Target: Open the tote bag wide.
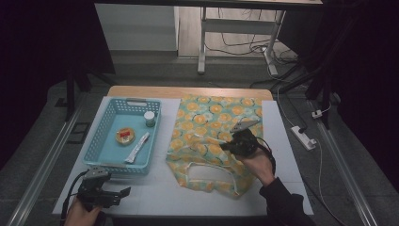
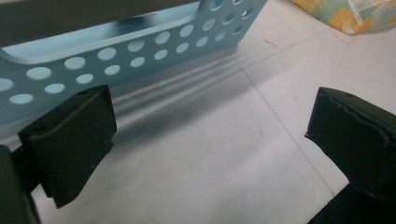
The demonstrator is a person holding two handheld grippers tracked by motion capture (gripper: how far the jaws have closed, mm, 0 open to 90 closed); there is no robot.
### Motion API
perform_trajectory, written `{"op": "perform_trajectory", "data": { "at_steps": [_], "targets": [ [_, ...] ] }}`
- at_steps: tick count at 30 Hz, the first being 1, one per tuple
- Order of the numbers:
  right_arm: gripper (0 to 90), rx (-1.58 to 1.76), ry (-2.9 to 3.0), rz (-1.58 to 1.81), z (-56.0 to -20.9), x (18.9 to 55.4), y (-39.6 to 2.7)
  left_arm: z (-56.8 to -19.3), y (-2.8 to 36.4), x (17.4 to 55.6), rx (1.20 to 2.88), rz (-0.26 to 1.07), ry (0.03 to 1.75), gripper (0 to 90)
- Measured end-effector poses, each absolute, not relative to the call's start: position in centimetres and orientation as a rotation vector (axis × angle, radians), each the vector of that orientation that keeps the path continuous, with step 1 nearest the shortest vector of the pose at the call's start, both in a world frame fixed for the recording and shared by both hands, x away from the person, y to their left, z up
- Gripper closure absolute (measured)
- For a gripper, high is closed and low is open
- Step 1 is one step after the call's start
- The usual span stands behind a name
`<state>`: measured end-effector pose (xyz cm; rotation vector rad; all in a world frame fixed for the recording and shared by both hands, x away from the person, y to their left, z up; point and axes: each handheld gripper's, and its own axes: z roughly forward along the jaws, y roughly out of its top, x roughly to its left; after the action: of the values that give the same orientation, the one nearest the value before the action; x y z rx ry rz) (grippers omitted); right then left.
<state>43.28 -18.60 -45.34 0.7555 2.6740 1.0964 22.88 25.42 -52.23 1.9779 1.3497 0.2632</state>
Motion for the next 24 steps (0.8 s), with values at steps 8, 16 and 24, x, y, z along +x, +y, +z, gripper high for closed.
{"op": "perform_trajectory", "data": {
  "at_steps": [8, 16, 24],
  "targets": [
    [90.0, 0.806, 2.618, 1.107, -44.5, 47.7, -17.9, -52.2, 25.5, 22.9, 1.972, 0.258, 1.352, 1.7],
    [90.0, 0.84, 2.584, 1.067, -44.4, 51.1, -17.5, -52.3, 25.6, 22.9, 1.967, 0.251, 1.355, 1.7],
    [90.0, 0.887, 2.547, 1.075, -44.4, 53.7, -17.3, -52.3, 25.6, 22.9, 1.966, 0.247, 1.354, 1.7]
  ]
}}
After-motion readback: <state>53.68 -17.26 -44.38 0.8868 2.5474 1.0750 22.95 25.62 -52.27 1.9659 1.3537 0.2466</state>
